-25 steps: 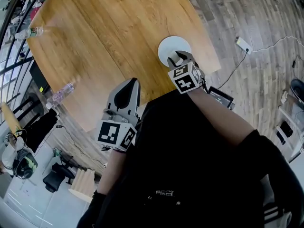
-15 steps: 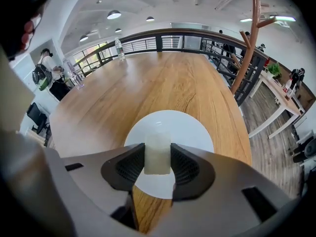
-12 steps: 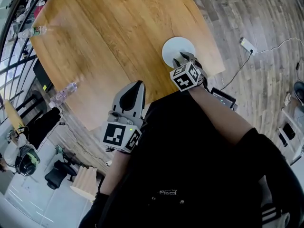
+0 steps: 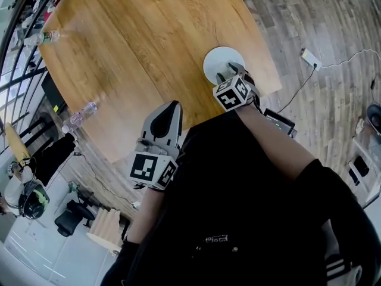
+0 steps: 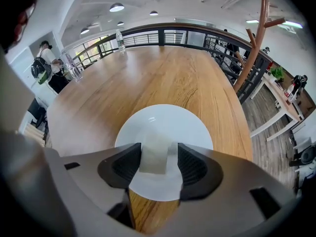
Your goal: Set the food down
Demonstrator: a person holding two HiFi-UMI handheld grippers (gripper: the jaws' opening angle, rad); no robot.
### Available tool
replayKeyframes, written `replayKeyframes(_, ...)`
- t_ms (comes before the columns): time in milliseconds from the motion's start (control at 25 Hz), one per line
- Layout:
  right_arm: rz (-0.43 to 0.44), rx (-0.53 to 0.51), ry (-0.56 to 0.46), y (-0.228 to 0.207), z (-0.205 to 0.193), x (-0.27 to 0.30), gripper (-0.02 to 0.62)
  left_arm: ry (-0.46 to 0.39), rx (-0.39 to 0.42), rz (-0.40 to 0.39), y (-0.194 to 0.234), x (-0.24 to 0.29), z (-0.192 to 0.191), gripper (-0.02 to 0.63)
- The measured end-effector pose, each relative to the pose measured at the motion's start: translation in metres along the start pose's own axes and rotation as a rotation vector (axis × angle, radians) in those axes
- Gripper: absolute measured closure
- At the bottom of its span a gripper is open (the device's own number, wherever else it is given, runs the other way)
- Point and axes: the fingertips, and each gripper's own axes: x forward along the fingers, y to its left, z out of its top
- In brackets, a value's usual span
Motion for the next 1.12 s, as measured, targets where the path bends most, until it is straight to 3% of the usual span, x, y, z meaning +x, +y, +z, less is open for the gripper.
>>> replayKeyframes(360,0.01,0.004,-0.032,0.008,0.019,-0.012,0.367,-0.04,0.026,-0.007,-0.001,-0.002,0.015,0.603)
replayKeyframes(720,0.027,0.084,-0.188,0.009,0.082,-0.061,0.373,-0.105,0.075,-0.025,0.004,-0.01,0.042,0.603)
replayKeyframes(800,0.05,0.106,-0.257,0.013,0.103,-0.085,0.396,-0.126,0.087,-0.032,0.003,-0.013,0.053,0.603)
replayKeyframes(1000,0.142,0.136,-0.451,0.03,0.153,-0.156,0.545,-0.167,0.123,-0.049,0.001,-0.017,0.073,0.603)
replayKeyframes(1120,0.199,0.129,-0.544,0.037,0.174,-0.192,0.569,-0.198,0.131,-0.076,-0.003,-0.018,0.086,0.603)
